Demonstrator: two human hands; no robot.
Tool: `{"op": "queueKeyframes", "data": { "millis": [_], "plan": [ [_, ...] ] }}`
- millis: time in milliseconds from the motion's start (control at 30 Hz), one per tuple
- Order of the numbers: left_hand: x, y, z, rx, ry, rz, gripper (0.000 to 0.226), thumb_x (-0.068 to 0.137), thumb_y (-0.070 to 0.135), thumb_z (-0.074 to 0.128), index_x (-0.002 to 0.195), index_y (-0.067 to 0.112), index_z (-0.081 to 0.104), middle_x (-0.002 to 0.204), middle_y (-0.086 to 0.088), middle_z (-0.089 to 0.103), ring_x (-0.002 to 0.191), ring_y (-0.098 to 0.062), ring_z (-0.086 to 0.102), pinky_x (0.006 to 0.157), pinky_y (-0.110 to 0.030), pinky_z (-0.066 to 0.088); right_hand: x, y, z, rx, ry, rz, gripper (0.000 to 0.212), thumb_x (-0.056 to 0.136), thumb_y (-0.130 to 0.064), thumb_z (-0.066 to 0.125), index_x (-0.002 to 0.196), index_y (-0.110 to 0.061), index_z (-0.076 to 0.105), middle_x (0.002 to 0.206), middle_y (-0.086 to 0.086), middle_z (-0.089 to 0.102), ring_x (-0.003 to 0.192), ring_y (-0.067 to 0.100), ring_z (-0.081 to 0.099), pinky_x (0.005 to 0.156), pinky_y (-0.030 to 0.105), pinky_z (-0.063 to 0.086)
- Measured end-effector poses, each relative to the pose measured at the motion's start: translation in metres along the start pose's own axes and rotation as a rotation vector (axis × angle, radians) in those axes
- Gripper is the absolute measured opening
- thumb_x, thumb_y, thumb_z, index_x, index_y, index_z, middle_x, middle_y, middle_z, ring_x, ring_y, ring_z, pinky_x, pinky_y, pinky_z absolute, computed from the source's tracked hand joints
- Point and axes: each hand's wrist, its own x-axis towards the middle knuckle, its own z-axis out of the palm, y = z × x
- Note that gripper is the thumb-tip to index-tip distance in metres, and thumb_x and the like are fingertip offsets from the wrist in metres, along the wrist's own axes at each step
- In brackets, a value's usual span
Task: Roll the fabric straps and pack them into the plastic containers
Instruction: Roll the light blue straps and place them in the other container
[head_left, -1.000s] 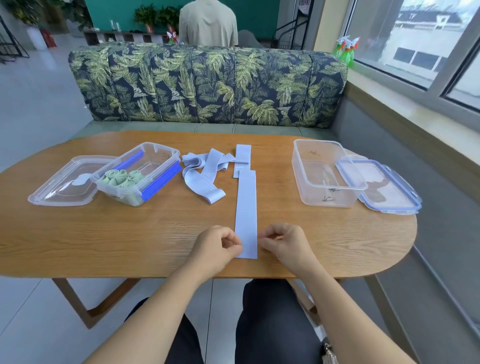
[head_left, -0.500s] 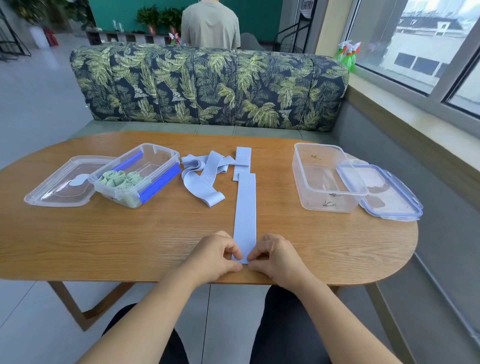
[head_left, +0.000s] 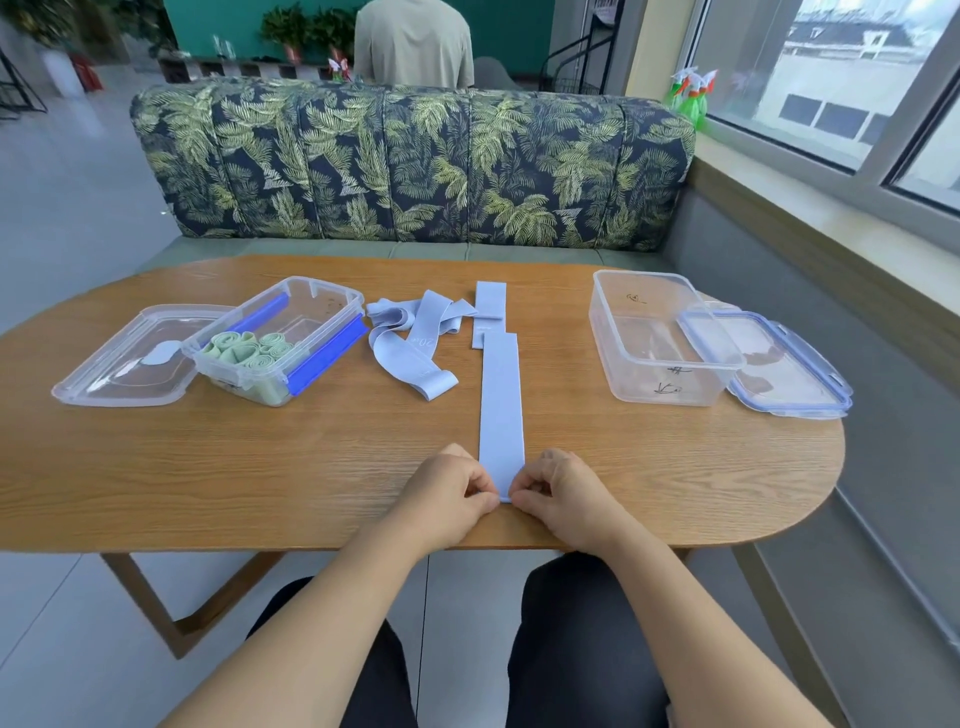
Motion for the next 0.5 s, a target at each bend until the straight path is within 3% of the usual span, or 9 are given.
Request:
{"op": "queueKeyframes", "data": {
  "millis": [133,233,500],
  "plan": [
    [-0.001,0.001,0.000,0.034,-0.004,-0.004,0.011,0.090,0.024,0.064,0.079,0.022,0.066,0.103,0.006,0.051,0.091,-0.013,0.055,0.088,-0.033,0.047,0.001,-0.004,-0.003,0.005,-0.002,0.019,0.016,0.087,-0.016,0.064,0.073,-0.022,0.062,0.076,-0.012,0.053,0.074,0.003,0.048,0.067,0.020,0.039],
    [-0.003,0.002,-0.001,0.041,-0.002,-0.021,0.011,0.091,0.024,0.063,0.082,0.020,0.066,0.103,0.005,0.050,0.090,-0.013,0.054,0.084,-0.029,0.046,0.001,-0.008,-0.004,-0.013,-0.002,0.037,0.015,0.087,-0.018,0.065,0.073,-0.020,0.062,0.078,-0.012,0.055,0.077,0.007,0.050,0.063,0.013,0.037],
    [-0.014,0.010,0.001,0.075,-0.005,-0.053,0.012,0.091,0.029,0.062,0.086,0.019,0.067,0.103,0.005,0.050,0.090,-0.012,0.051,0.078,-0.022,0.037,-0.005,-0.012,-0.013,-0.047,-0.124,0.122,0.025,0.088,-0.021,0.064,0.064,-0.025,0.058,0.077,-0.004,0.061,0.072,0.010,0.053,0.064,0.022,0.041]
  ]
}}
